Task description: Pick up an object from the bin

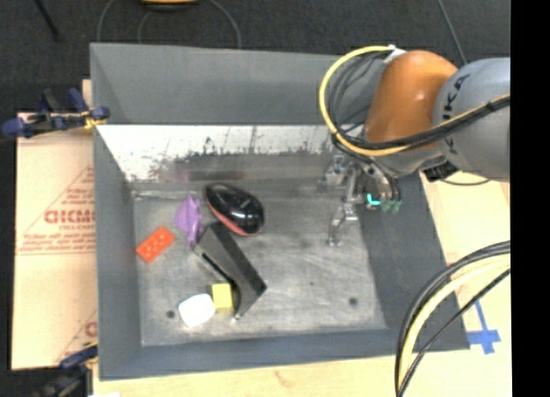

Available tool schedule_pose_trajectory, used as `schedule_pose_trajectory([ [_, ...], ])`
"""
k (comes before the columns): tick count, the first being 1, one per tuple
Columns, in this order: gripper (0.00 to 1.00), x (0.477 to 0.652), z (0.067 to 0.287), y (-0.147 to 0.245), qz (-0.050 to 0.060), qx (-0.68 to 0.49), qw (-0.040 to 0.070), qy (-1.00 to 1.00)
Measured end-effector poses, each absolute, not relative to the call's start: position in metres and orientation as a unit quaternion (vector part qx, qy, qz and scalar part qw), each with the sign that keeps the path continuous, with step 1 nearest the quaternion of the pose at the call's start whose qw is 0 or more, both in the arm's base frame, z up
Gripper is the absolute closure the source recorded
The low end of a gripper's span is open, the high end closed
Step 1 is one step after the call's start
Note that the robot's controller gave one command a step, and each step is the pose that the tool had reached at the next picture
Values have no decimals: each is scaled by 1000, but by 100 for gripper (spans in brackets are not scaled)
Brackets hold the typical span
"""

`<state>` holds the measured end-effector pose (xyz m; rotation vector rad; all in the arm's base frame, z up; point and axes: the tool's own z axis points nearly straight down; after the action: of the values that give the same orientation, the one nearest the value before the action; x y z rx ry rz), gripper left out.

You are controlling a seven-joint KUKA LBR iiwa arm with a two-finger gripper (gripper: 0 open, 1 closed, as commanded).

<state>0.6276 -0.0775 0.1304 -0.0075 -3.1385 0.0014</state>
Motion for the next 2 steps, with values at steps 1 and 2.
schedule_pose_trajectory([
  [1,0,629,136,-77,1,-2,-2,-1000],
  [2,0,591,73,-15,1,20,-3,-1000],
])
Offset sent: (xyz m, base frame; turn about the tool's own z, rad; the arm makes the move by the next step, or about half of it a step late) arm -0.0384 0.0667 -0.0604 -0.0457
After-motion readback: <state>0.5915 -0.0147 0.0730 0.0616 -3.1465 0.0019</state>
